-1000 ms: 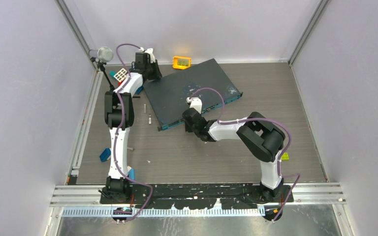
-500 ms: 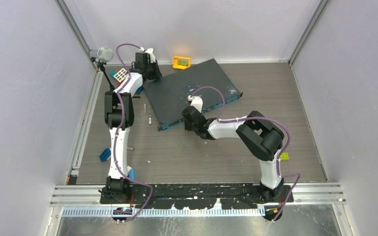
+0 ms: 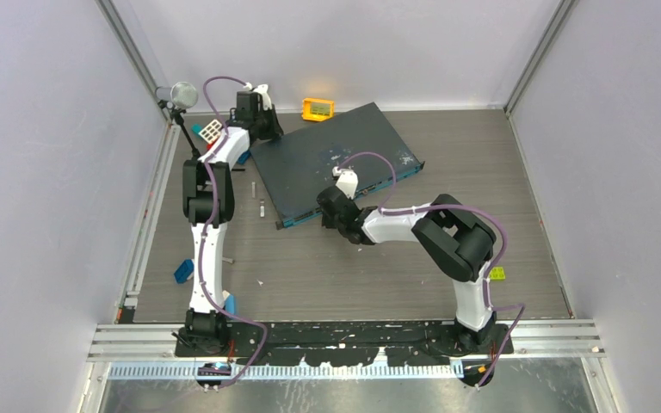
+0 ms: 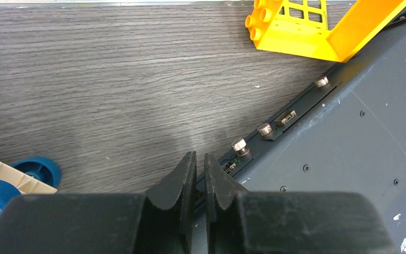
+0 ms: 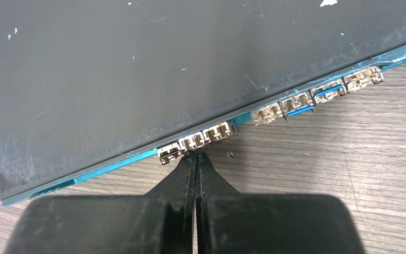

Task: Insert the plug into the switch port

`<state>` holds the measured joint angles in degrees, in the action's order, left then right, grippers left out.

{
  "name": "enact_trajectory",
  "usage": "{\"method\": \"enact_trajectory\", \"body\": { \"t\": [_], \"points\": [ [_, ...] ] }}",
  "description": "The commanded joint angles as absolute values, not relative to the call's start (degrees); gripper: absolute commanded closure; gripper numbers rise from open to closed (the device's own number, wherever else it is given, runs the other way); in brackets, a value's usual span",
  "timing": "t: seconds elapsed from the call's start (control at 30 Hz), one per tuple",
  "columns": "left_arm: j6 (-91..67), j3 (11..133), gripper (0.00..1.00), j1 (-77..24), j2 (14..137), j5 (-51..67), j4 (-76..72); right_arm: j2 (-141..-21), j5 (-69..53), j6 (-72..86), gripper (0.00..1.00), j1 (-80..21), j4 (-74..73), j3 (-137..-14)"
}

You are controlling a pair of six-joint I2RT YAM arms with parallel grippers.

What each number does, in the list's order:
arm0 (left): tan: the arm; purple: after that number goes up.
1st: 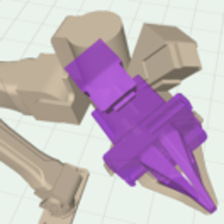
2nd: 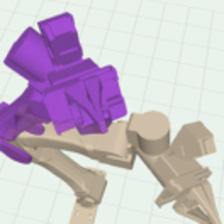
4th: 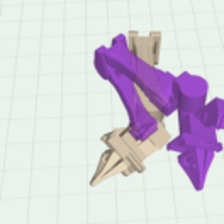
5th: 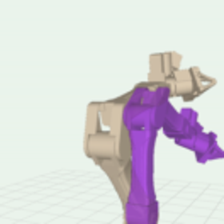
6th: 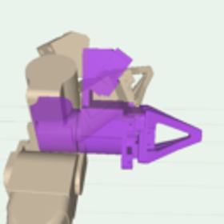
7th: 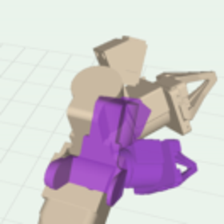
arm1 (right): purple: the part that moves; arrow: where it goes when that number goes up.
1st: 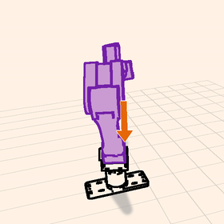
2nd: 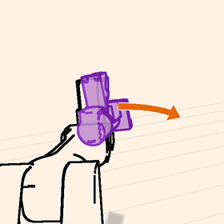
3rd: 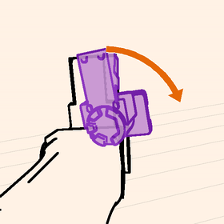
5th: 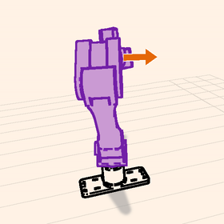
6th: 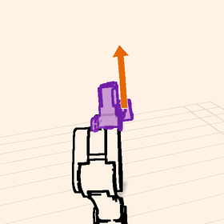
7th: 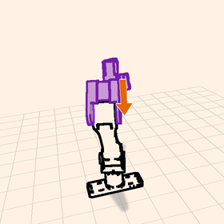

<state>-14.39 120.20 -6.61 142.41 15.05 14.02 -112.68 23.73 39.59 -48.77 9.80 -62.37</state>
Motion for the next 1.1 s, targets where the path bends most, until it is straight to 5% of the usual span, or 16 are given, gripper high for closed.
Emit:
{"method": "enact_trajectory", "body": {
  "t": [0.0,0.53,1.07],
  "points": [
    [-14.2,120.0,0.88,-7.4,144.7,19.3,22.3,-115.8,27.8,42.7,1.0,-47.7,12.7,-68.0],
    [-14.3,120.1,0.89,-7.3,144.8,19.9,22.4,-115.2,29.8,42.7,0.99,-47.5,9.4,-70.1],
    [-11.2,120.2,1.0,-7.3,144.7,30.6,22.5,-78.7,31.0,36.6,0.87,-47.4,7.6,-42.6]
  ]
}}
